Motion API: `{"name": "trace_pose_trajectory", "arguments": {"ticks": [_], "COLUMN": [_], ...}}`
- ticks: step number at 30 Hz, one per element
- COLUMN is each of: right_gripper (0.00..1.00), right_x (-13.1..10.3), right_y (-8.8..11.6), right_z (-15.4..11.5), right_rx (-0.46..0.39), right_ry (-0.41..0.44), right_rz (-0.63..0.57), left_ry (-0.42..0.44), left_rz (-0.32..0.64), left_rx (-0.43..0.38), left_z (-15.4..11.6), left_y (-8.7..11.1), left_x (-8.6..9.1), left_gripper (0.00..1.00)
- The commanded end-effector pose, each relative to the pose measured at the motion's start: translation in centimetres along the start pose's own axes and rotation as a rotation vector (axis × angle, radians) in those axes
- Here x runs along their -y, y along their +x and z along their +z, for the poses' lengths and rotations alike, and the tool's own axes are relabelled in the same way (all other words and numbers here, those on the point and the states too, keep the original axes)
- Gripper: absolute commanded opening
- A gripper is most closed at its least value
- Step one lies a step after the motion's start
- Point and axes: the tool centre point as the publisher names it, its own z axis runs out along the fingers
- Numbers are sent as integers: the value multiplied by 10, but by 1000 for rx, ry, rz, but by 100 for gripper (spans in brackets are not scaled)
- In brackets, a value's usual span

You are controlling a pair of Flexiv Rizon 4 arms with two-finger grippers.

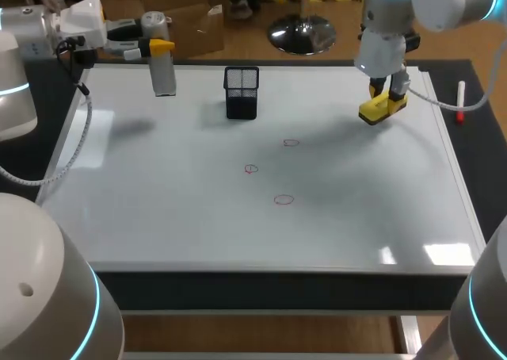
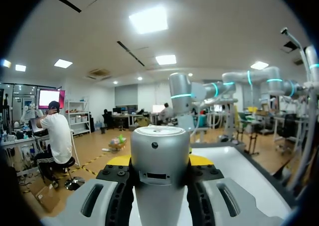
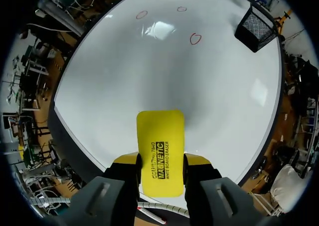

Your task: Pick up the inspection probe, press it on each red-marked spot on the whiteboard one by one, put down the probe, pick up the eraser, and wipe off all the red marks.

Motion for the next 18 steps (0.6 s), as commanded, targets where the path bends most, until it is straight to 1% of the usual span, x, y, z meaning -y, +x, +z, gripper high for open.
{"name": "trace_pose_trajectory", "arguments": {"ticks": [1,3,8,14,18], "right_gripper": [0,0,0,0,0], "right_x": [1,1,1,1,1], "right_y": [0,0,0,0,0], "right_z": [-1,-1,-1,-1,-1], "right_rx": [-2,-2,-2,-2,-2], "right_ry": [3,3,3,3,3], "right_rz": [-1,-1,-1,-1,-1], "left_ry": [-9,-8,-11,18,32], "left_rz": [14,17,32,37,40], "left_rx": [25,26,1,-41,-58], "left_z": [5,7,19,33,44], "left_y": [21,30,70,116,142], "left_x": [5,6,6,7,7], "left_gripper": [0,0,0,0,0]}}
